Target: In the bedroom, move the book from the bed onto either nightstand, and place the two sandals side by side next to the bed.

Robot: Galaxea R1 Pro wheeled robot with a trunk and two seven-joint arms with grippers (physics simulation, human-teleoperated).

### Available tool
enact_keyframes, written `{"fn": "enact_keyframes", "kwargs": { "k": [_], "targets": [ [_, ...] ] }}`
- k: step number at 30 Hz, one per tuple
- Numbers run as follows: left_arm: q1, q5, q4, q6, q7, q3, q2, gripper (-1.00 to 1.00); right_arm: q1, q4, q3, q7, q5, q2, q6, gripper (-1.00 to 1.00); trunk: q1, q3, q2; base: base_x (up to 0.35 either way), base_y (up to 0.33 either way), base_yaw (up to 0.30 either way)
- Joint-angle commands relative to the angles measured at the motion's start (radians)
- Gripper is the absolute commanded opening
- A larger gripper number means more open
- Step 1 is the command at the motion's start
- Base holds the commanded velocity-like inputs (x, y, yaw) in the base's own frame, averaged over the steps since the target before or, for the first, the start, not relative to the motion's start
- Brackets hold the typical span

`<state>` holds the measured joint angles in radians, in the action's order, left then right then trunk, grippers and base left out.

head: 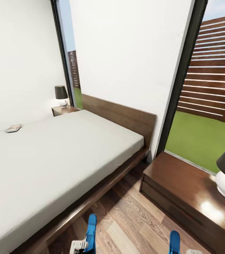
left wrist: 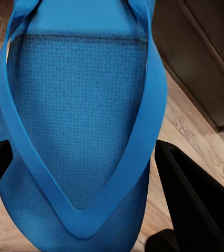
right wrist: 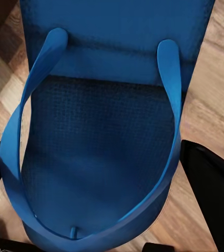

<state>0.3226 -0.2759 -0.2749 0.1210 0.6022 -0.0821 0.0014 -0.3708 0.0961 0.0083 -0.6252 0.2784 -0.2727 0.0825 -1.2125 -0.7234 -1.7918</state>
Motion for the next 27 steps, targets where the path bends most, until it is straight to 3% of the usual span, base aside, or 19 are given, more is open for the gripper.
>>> {"fn": "enact_keyframes", "kwargs": {
  "k": [1,27],
  "targets": [
    [0.001,-0.008,0.002,0.006,-0.001,-0.008,0.001,-1.00,0.000,-0.001,0.001,-0.004,0.004,0.000,0.003,-1.00,0.000,-0.001,0.000,0.000,0.000,0.283],
    [0.001,-0.008,0.002,0.006,0.002,-0.008,0.002,-1.00,0.000,-0.001,0.001,-0.004,0.004,-0.002,0.002,-1.00,0.000,-0.001,0.000,0.000,0.000,0.283]
  ]
}}
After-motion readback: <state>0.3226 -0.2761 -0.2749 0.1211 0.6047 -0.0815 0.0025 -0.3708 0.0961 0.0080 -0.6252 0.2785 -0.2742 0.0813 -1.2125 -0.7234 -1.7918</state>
